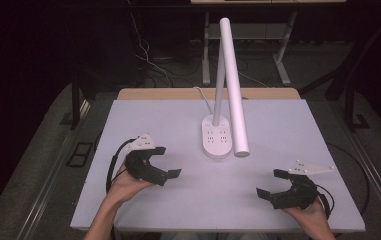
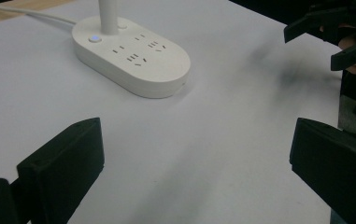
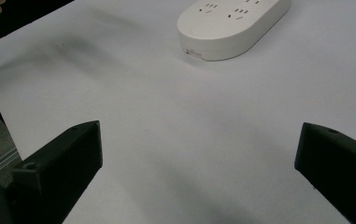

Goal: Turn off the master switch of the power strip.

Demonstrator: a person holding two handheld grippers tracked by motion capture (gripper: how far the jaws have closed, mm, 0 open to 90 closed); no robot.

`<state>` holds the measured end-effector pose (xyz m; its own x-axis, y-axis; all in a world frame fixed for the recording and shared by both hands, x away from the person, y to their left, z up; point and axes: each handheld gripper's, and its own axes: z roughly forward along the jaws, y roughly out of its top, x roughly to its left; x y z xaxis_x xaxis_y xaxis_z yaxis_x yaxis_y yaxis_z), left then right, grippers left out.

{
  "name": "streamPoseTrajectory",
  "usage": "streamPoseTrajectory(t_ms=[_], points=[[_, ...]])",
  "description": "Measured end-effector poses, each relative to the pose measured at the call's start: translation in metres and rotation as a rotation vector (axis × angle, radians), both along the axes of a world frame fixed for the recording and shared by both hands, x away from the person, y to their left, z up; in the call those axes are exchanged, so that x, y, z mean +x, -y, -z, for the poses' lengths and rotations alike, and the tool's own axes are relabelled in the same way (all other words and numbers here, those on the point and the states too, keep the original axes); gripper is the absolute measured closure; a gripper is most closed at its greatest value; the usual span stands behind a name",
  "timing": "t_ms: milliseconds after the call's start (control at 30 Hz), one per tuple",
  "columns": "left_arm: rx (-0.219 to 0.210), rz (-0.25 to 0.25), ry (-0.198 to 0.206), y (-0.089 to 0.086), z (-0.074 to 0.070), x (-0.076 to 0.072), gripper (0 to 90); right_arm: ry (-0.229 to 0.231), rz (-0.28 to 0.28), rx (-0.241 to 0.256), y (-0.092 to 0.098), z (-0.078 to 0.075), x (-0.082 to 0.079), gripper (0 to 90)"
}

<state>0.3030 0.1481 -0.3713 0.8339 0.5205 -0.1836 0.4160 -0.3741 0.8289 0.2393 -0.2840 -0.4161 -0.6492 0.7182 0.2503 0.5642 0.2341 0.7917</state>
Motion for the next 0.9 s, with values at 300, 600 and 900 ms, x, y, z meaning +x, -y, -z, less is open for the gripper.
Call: streamPoseTrajectory(t_ms=[300, 600, 900], points=[[0.007, 0.0, 0.0, 0.003, -0.009, 0.012, 2.5, 0.0, -0.002, -0.002, 0.0, 0.0, 0.0, 0.4], [-0.003, 0.005, -0.008, 0.005, -0.012, 0.022, 2.7, 0.002, -0.002, -0.003, 0.0, 0.0, 0.0, 0.4], [0.017, -0.002, -0.006, 0.007, -0.018, 0.036, 2.9, 0.003, 0.002, -0.003, 0.002, 0.0, 0.0, 0.4]])
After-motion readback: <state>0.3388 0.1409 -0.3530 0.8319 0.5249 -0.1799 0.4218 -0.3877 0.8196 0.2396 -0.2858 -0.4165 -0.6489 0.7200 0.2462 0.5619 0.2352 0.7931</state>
